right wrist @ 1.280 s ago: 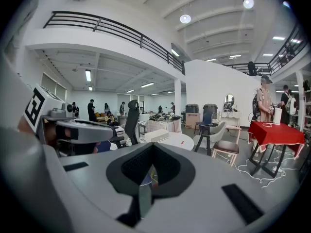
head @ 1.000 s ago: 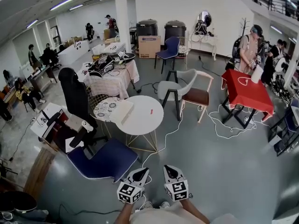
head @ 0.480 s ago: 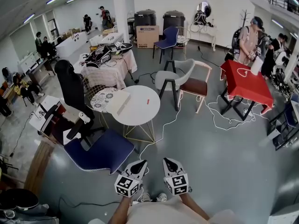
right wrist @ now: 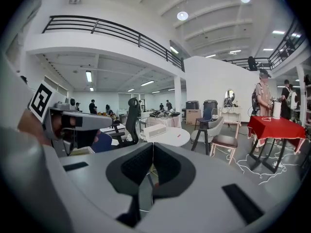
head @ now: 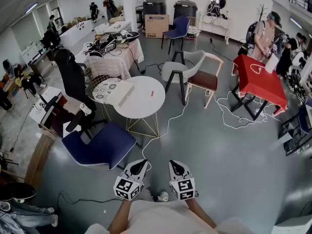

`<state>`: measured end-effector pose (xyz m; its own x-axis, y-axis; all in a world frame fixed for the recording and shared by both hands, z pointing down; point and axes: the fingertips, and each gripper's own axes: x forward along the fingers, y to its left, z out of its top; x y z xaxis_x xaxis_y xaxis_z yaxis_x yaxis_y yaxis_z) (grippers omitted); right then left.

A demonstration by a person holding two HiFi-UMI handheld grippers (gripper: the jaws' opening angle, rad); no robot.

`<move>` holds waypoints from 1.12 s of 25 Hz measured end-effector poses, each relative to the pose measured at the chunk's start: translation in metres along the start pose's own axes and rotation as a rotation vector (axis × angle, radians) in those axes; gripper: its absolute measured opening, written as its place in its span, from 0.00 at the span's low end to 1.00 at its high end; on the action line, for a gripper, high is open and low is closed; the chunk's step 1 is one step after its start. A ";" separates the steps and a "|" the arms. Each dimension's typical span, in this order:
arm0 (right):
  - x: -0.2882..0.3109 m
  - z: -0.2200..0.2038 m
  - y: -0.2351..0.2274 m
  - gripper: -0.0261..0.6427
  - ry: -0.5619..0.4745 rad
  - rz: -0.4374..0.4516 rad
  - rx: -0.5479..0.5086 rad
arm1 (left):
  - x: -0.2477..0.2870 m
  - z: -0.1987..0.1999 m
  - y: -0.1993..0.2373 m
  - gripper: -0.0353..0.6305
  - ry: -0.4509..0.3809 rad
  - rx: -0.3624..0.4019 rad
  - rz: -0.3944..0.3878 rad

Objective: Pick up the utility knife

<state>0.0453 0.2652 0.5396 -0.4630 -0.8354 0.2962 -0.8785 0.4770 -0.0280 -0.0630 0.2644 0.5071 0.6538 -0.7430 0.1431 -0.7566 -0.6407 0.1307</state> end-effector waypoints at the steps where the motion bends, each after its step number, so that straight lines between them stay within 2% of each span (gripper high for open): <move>1: 0.000 -0.001 -0.001 0.06 0.002 0.000 0.004 | -0.002 0.002 0.004 0.07 -0.009 -0.004 0.017; 8: 0.001 -0.008 -0.009 0.06 0.014 0.025 0.004 | 0.002 0.003 0.011 0.07 -0.014 -0.025 0.064; 19: 0.023 0.000 -0.026 0.06 0.010 0.044 -0.018 | 0.029 0.002 0.018 0.07 -0.012 -0.029 0.064; 28: 0.049 0.003 -0.043 0.06 0.018 0.042 -0.028 | 0.058 0.002 0.039 0.07 -0.021 -0.047 0.060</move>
<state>0.0594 0.2027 0.5525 -0.4973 -0.8092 0.3129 -0.8543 0.5197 -0.0139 -0.0542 0.1957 0.5187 0.6070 -0.7838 0.1312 -0.7928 -0.5858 0.1684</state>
